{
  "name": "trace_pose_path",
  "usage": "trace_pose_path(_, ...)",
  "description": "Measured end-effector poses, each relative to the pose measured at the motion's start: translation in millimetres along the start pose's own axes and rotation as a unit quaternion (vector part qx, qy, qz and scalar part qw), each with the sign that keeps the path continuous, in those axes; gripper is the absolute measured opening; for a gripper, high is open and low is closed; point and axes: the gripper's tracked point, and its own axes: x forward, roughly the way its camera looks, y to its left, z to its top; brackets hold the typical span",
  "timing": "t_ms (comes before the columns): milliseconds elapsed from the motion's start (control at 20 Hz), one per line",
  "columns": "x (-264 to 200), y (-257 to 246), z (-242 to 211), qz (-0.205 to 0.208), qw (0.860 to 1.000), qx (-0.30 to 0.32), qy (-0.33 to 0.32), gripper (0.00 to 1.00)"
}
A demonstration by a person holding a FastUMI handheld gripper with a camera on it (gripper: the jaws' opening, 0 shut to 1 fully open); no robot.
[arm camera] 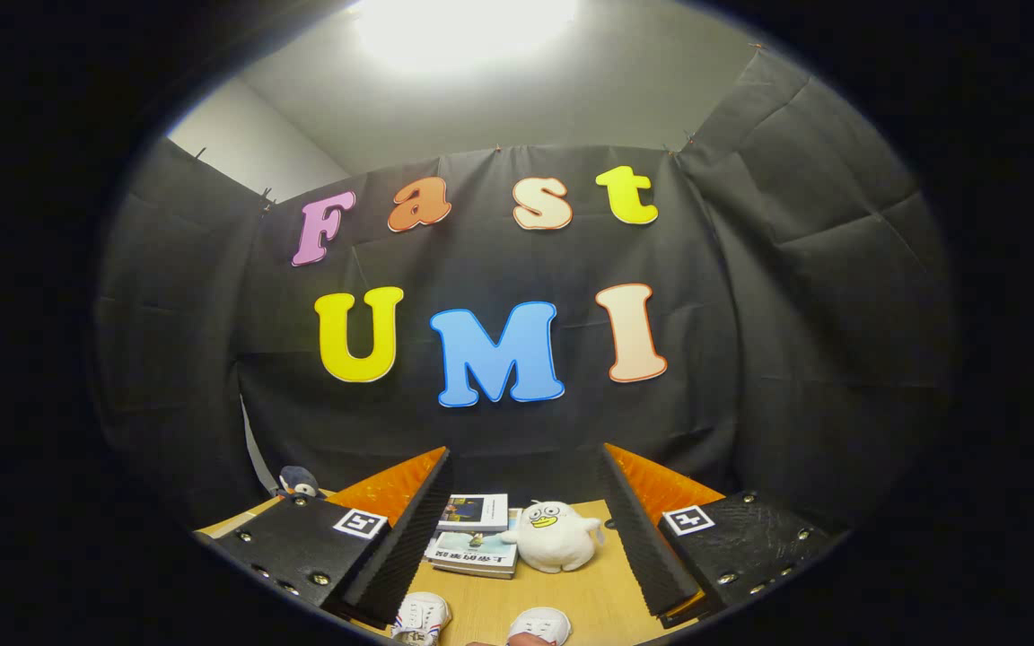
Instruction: Open the storage box then place both shoes into the box .Put the left shoe in first, then the right shoe, with the right side of both shoes facing outward in a uniform manner.
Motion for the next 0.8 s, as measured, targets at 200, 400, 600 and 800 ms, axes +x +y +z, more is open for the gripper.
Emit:
trace_pose_path(200, 8.9, 35.9, -28.7, 0.062, 0.996, 0.054, 0.044, 0.96)
trace_pose_path(400, 9.5, 83.3, -70.9, 0.139, 0.975, 0.126, 0.123, 0.96)
trace_pose_path(600, 1.9, 137.7, -126.2, 0.215, 0.943, 0.147, 0.207, 0.97)
trace_pose_path(800, -13.2, 182.5, -176.9, 0.273, 0.909, 0.153, 0.275, 0.97)
